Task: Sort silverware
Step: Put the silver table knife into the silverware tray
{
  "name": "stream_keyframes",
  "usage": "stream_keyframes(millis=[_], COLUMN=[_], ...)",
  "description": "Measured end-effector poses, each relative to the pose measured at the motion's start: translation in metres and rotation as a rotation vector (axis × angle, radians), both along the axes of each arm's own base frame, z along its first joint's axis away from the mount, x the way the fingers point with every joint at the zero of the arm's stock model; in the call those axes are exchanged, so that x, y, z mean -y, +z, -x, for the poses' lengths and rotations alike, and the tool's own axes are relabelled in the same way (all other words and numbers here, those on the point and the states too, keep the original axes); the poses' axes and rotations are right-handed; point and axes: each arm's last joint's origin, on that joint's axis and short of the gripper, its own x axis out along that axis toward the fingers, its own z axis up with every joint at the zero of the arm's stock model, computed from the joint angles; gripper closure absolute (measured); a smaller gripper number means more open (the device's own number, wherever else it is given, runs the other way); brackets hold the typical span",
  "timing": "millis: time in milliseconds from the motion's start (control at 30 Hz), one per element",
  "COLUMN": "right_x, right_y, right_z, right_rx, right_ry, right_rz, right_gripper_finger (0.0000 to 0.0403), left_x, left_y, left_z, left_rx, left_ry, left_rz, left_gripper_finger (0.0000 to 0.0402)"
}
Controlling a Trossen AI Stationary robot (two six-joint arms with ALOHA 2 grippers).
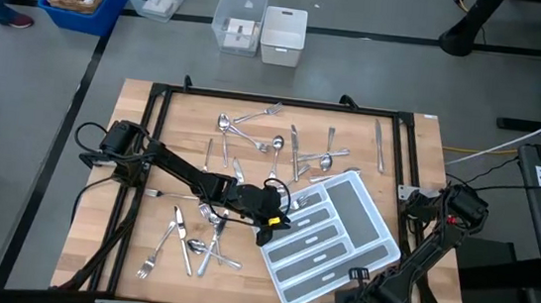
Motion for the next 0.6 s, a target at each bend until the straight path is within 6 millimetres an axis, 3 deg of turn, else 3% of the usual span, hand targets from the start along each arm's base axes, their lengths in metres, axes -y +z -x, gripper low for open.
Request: stream_keyframes(millis=[600], right_x=[-0.009], right_y=[0.033], right_z=[-0.007], right_rx=[0.033], right_ry=[0.075], right_rz=[0.026], right_gripper_finger=[0.0359], left_x=[0.000], left_y=[0.000], left_z=[0.000], left_rx=[-0.002], left_ry=[0.008], left_rz=[0.018], left_gripper_finger=[0.0316])
